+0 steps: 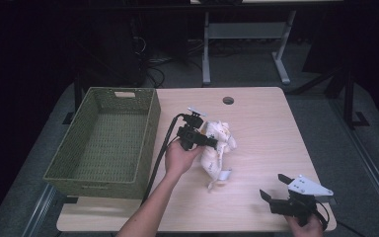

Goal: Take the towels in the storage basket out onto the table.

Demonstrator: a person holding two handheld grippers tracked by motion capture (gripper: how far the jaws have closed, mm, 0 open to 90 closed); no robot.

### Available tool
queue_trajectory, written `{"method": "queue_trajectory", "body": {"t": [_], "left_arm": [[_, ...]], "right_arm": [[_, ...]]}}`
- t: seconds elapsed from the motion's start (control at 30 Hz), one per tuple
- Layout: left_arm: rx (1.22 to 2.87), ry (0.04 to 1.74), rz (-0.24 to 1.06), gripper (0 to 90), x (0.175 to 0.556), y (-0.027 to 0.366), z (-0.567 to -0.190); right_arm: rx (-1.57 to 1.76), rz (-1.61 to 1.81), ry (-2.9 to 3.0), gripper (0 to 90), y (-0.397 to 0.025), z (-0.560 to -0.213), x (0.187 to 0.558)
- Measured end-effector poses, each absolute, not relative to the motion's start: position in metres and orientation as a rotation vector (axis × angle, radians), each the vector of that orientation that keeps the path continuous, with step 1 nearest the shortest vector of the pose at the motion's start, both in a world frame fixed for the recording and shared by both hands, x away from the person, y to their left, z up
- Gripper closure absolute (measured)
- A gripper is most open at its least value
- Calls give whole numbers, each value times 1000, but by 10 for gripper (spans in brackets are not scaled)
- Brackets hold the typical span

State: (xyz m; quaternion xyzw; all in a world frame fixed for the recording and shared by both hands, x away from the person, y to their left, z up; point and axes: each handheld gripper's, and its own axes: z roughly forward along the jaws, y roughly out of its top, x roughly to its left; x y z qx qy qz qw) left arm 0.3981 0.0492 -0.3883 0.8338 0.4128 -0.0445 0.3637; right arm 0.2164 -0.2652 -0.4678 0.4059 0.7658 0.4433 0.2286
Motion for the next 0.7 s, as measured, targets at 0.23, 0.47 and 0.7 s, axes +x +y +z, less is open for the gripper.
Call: {"method": "queue_trajectory", "body": {"t": [0.23,0.47,0.7], "left_arm": [[2253,1053,45,705,394,37,-397],[2319,1039,169,677,389,25,-405],[2350,1036,233,662,389,18,-414]], "right_arm": [[1117,1222,2104,139,-265,-468,217],[1115,1218,2103,139,-264,-467,217],[1123,1224,2098,139,-265,-467,216]]}}
